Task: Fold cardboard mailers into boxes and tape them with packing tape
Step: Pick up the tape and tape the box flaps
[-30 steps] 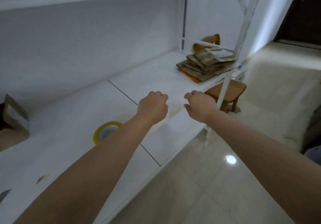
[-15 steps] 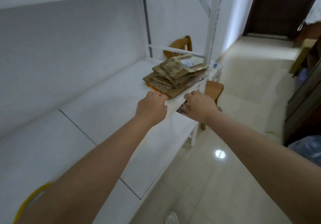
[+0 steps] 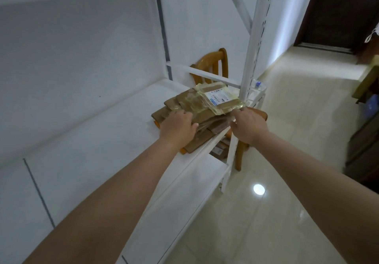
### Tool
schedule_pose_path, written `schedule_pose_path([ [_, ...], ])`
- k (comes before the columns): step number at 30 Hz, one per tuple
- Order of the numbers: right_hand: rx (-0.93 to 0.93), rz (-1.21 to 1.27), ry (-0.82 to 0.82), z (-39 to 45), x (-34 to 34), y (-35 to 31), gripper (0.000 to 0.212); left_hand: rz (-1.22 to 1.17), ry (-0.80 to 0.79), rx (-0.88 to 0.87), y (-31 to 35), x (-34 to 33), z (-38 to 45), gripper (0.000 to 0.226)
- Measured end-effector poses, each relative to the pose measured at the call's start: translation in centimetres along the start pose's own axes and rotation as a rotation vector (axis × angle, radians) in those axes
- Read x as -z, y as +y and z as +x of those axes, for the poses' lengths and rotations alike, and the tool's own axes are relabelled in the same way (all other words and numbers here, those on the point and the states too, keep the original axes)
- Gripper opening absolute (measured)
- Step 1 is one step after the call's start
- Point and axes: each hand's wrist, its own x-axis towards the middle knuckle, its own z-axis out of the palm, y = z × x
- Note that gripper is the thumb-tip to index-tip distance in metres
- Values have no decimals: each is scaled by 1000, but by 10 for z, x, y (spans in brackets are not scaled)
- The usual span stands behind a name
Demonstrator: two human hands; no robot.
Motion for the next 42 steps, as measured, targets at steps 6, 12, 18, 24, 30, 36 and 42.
schedule_pose_path([
  [6, -28, 61, 0, 58, -9, 27, 30, -8, -1, 160, 9, -19, 39, 45],
  [12, -72, 115, -57, 99, -19, 39, 50, -19, -54, 317, 11, -38, 62, 65],
  [18, -118, 184, -230, 117, -36, 47, 79, -71, -148, 407, 12, -55, 63, 82],
  [24, -119, 277, -160, 117, -46, 47, 74, -175, -122, 391, 13, -56, 59, 74],
  [30, -95, 428, 40, 108, -33, 43, 83, -475, -9, 389, 13, -52, 54, 82],
  [36, -86, 438, 140, 82, -9, 31, 91, -643, 203, 359, 11, -38, 44, 87],
  [42, -165, 539, 299, 25, 14, -7, 86, -726, 308, 258, -15, -8, 4, 91],
])
